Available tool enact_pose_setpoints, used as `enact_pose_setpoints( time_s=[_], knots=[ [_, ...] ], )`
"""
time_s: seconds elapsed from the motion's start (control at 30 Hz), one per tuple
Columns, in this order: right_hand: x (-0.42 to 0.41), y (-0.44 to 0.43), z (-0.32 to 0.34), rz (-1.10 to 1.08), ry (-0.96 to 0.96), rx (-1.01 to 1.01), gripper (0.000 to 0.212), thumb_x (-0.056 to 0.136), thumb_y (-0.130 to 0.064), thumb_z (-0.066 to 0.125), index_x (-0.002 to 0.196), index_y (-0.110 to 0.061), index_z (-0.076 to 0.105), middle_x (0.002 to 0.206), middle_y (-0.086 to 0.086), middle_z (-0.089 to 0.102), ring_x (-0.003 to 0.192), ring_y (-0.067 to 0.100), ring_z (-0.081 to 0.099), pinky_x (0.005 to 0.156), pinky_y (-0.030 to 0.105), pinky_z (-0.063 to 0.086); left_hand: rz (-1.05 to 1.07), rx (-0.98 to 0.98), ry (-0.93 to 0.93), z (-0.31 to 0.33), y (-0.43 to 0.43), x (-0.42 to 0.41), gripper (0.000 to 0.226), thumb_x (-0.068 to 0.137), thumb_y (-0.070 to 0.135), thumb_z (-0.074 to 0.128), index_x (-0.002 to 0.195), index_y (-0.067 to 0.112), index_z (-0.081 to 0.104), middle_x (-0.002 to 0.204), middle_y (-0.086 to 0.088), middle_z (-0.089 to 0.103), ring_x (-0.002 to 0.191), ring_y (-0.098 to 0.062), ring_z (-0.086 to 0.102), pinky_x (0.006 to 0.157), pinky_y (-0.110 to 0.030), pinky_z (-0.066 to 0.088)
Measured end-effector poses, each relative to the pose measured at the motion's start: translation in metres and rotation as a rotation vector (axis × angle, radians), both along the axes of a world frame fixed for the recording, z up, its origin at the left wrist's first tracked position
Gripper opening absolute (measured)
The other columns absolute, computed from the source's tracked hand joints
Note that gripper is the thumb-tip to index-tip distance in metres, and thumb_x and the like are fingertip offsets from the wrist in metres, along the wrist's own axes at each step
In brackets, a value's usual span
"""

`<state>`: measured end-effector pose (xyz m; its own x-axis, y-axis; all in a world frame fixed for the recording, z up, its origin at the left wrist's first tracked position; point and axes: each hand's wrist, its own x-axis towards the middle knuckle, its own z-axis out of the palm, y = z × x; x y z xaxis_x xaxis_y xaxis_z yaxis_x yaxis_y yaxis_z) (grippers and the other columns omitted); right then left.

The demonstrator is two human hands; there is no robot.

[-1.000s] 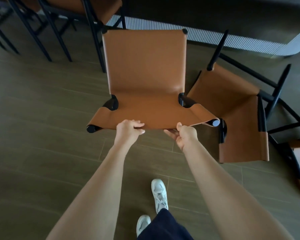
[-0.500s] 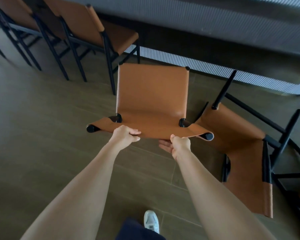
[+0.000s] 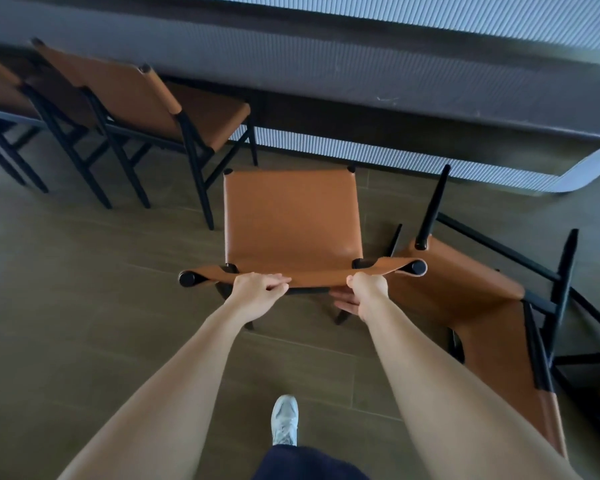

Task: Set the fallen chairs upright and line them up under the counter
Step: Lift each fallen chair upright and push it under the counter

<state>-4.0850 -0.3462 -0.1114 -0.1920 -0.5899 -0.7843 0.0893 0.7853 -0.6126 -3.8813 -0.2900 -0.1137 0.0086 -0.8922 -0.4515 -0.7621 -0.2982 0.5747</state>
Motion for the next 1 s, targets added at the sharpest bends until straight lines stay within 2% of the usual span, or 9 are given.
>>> enact_pose_setpoints(
  time_s=[0.17,0.23,0.3,0.33,0.5,0.6,0.8,0.9,1.0],
  knots=[
    [0.01,-0.023,0.003,0.003,0.032,-0.011,0.023,0.098,0.001,0.045,0.11,-0.016,0.057,0.096,0.008,0.069,0.07,0.023,0.073,0.055,0.037,0.059,-0.031,0.002,-0.01,0.006,-0.024,0.008,0.035,0.102,0.041,0.041,0.132,0.034,0.058,0.147,0.013,0.045,0.119,-0.023,0.057,0.114,-0.039,0.025],
    [0.013,-0.033,0.004,0.009,0.04,-0.005,0.024,0.098,0.001,0.046,0.113,-0.015,0.057,0.098,0.009,0.07,0.067,0.022,0.073,0.051,0.035,0.058,-0.034,-0.009,0.005,0.007,-0.033,0.012,0.034,0.102,0.04,0.041,0.13,0.034,0.059,0.14,0.012,0.053,0.084,-0.006,0.067,0.113,-0.037,0.028],
    [0.015,-0.041,0.005,0.019,0.04,0.003,0.026,0.098,0.001,0.047,0.116,-0.014,0.057,0.102,0.009,0.07,0.066,0.022,0.074,0.048,0.034,0.058,-0.008,-0.008,0.029,0.005,-0.041,0.014,0.033,0.101,0.04,0.043,0.128,0.035,0.061,0.121,0.01,0.067,0.042,0.004,0.051,0.111,-0.034,0.031],
    [0.015,-0.045,0.004,0.022,0.04,0.007,0.026,0.097,0.001,0.048,0.117,-0.013,0.056,0.103,0.01,0.07,0.064,0.022,0.074,0.048,0.034,0.058,0.008,-0.007,0.032,0.004,-0.045,0.015,0.033,0.101,0.04,0.043,0.128,0.035,0.062,0.109,0.009,0.071,0.036,0.003,0.045,0.111,-0.032,0.031],
    [0.022,-0.066,0.004,0.043,0.056,0.003,0.026,0.098,-0.002,0.045,0.12,-0.011,0.056,0.097,0.01,0.07,0.063,0.02,0.073,0.047,0.032,0.056,0.066,-0.011,0.012,0.004,-0.066,0.018,0.031,0.1,0.04,0.043,0.123,0.039,0.063,0.077,0.001,0.074,0.039,-0.002,0.044,0.108,-0.032,0.035],
    [0.025,-0.079,0.004,0.066,0.074,0.005,0.027,0.099,-0.002,0.044,0.121,-0.01,0.056,0.089,0.011,0.072,0.058,0.019,0.073,0.044,0.031,0.056,0.079,-0.011,0.01,0.006,-0.078,0.02,0.03,0.1,0.039,0.043,0.121,0.039,0.065,0.05,0.008,0.051,0.036,-0.002,0.043,0.106,-0.033,0.035],
    [0.032,-0.104,0.005,0.103,0.087,0.002,0.026,0.1,-0.004,0.041,0.121,-0.008,0.055,0.083,0.01,0.074,0.057,0.018,0.073,0.045,0.028,0.055,0.113,-0.021,0.001,0.01,-0.102,0.023,0.03,0.099,0.039,0.043,0.118,0.039,0.067,0.044,0.01,0.046,0.033,-0.004,0.039,0.101,-0.029,0.039],
    [0.036,-0.113,0.003,0.104,0.098,0.004,0.027,0.1,-0.004,0.041,0.123,-0.009,0.054,0.086,0.01,0.073,0.061,0.018,0.073,0.046,0.028,0.055,0.134,-0.013,0.024,0.011,-0.111,0.025,0.03,0.099,0.039,0.043,0.116,0.038,0.067,0.035,0.012,0.041,0.033,-0.004,0.039,0.092,-0.024,0.041],
    [0.035,-0.116,-0.001,0.083,0.099,0.011,0.028,0.098,-0.002,0.042,0.124,-0.009,0.053,0.095,0.011,0.072,0.062,0.018,0.073,0.046,0.028,0.055,0.133,-0.004,0.039,0.01,-0.113,0.025,0.03,0.098,0.038,0.042,0.114,0.037,0.068,0.032,0.012,0.038,0.036,-0.001,0.043,0.107,-0.026,0.034]
  ],
)
